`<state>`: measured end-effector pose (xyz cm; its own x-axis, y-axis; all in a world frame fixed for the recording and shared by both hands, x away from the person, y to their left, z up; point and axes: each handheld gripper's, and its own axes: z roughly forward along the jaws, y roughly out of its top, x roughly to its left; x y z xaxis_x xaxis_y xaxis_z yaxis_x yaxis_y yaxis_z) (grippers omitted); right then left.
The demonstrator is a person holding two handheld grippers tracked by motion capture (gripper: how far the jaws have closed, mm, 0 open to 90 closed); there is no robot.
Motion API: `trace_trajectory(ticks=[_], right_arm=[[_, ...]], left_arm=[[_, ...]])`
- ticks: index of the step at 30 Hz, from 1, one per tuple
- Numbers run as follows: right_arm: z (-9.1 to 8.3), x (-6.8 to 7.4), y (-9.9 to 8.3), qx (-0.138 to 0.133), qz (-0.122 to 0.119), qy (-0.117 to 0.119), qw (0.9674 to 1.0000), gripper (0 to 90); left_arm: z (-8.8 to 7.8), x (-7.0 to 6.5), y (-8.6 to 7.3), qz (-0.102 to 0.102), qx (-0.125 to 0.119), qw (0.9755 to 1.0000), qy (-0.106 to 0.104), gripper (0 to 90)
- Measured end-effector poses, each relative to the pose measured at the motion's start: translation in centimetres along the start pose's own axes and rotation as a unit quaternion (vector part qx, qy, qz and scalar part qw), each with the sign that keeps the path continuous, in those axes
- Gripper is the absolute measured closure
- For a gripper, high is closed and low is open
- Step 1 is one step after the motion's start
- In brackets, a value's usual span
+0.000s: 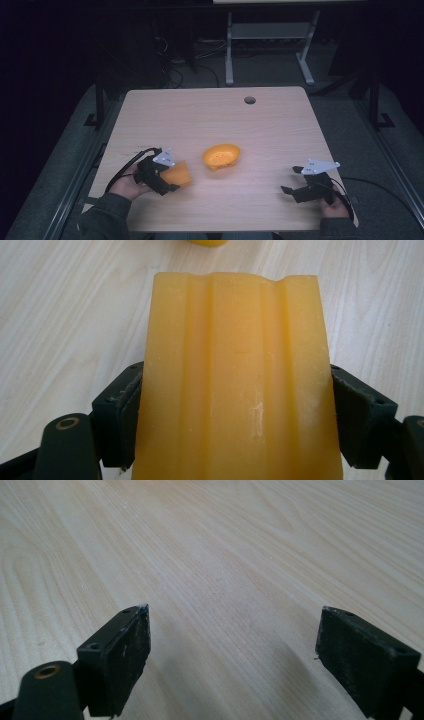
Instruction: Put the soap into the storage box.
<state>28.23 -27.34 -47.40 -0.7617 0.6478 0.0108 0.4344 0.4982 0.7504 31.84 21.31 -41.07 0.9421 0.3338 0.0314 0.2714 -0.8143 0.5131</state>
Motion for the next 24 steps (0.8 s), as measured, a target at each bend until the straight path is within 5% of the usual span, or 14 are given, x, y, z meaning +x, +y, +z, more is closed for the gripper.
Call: trace_trajectory(ticks=[24], right_arm=[[-0.2,-0.1,0.0,-0.010,0.001,-0.001,0.9999,13.7]], left_arm=[[-0.7,1.0,2.2,0.016,-0.006,0.9998,0.003,20.5]])
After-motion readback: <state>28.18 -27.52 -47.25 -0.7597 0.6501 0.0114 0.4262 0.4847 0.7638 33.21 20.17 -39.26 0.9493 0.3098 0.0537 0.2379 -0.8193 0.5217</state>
